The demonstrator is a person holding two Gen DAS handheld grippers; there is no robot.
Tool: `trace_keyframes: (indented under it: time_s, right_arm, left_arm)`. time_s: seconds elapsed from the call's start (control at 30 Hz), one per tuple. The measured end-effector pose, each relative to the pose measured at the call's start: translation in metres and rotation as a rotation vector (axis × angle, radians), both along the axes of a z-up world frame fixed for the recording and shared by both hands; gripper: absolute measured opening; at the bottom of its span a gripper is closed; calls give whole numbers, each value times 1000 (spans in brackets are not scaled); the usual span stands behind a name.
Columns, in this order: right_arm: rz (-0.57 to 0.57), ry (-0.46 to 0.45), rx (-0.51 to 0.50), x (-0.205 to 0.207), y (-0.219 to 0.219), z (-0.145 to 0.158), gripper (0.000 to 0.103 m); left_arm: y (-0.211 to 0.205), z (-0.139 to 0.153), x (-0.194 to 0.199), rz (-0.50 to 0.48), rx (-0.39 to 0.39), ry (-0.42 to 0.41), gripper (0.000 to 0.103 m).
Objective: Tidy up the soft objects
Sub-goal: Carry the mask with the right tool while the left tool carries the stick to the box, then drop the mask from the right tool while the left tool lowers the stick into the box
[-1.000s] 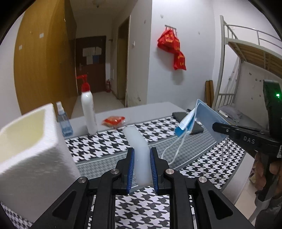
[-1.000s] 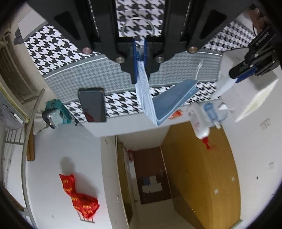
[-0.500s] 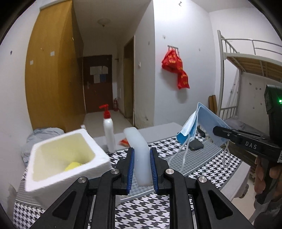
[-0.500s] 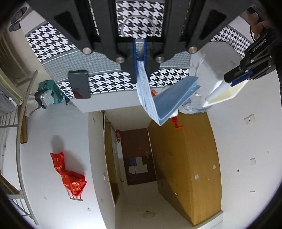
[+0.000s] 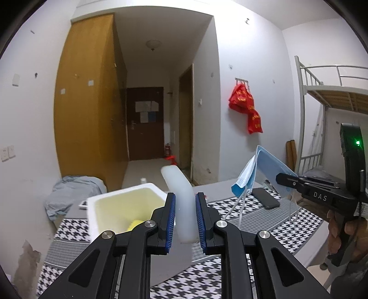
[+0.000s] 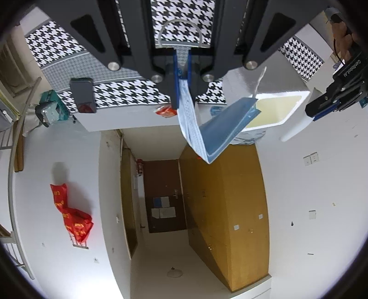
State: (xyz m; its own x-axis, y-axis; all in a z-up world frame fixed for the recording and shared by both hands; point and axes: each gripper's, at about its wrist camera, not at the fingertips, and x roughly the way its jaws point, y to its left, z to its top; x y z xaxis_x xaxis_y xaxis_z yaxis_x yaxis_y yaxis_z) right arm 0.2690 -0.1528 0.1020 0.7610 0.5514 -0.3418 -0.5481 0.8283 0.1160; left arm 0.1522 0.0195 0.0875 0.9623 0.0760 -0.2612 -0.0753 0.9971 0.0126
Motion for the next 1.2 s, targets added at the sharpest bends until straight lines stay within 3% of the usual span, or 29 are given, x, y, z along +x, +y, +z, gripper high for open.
trace_keyframes:
  time_s: [0.43, 1.2]
  right_arm:
    - [131, -9, -8, 0, 52, 4, 8]
    - [320, 90, -78, 38, 170, -17, 8]
  left_arm:
    - [36, -1, -15, 129, 16, -6, 19]
    - [104, -15, -18, 311, -14, 27, 19]
